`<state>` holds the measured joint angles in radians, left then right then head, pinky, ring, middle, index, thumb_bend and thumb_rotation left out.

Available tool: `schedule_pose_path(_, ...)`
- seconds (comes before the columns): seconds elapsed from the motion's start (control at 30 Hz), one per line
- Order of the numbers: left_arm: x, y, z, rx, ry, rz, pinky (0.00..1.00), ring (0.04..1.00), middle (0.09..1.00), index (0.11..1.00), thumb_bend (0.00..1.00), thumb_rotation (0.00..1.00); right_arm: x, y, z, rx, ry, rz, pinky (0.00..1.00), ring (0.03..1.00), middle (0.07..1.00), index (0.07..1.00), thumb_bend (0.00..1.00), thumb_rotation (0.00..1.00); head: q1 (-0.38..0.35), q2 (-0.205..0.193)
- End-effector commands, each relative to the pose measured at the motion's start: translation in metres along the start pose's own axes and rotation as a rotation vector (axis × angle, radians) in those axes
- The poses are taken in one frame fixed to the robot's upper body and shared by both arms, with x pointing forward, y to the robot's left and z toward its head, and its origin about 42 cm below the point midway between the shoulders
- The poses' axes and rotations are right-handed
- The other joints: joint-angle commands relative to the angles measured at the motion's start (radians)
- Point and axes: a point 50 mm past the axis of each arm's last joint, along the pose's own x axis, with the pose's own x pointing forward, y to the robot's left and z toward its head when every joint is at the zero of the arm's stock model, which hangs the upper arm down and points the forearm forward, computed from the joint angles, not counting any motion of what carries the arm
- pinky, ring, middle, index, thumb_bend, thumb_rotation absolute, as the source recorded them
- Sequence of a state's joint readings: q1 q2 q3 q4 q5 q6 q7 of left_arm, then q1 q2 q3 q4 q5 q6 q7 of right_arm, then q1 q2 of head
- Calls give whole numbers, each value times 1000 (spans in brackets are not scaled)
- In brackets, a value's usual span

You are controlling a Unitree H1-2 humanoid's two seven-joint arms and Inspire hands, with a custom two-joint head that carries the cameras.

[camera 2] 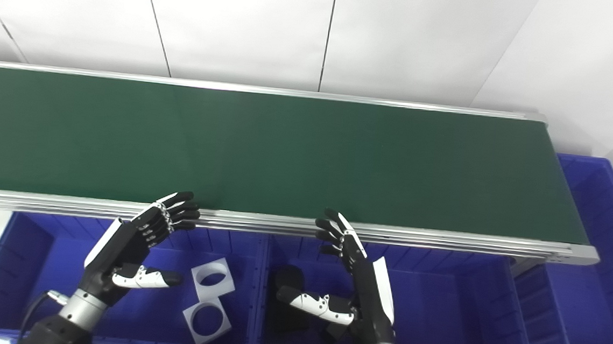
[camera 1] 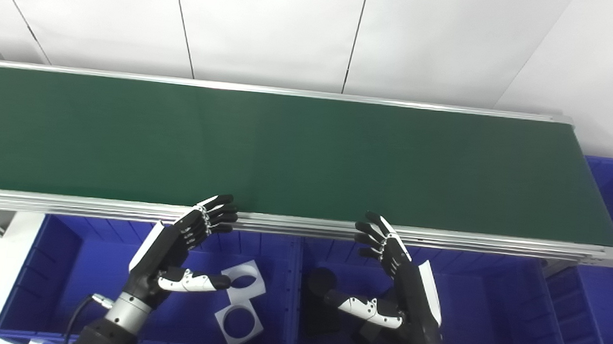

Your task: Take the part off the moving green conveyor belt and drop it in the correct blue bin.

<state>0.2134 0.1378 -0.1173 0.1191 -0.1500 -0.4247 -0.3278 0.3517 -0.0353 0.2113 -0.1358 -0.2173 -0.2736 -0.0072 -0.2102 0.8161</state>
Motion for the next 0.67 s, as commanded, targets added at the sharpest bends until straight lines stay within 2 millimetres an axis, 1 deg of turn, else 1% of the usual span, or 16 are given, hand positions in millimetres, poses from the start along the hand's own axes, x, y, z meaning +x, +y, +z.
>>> schedule_pose_path(0.0,2,-8,7,21,-59,4,769,812,835,855,926,290,2,-3,8,1,-27,1,720,791,829,898,853,277,4,-2)
schedule_pose_path(0.07,2,-12,5,23,-51,2,765,817,841,851,915,268,1,-3,8,2,-23,1,722,795,833,900,852,274,7,-4)
schedule_pose_path(0.2,0,-12,0,25,-33,18,760,811,834,845,911,254,0,-3,7,10,-21,-2,728,798,835,899,852,271,6,-4)
schedule_pose_path(0.53,-2,-15,1,44,-28,35,755,805,819,827,898,236,-1,-4,7,12,-17,2,738,803,837,900,852,271,8,-7)
schedule_pose_path(0.63,-2,-15,1,48,-26,30,748,798,813,824,890,234,-1,-4,7,10,-17,2,737,802,838,901,850,273,7,-13)
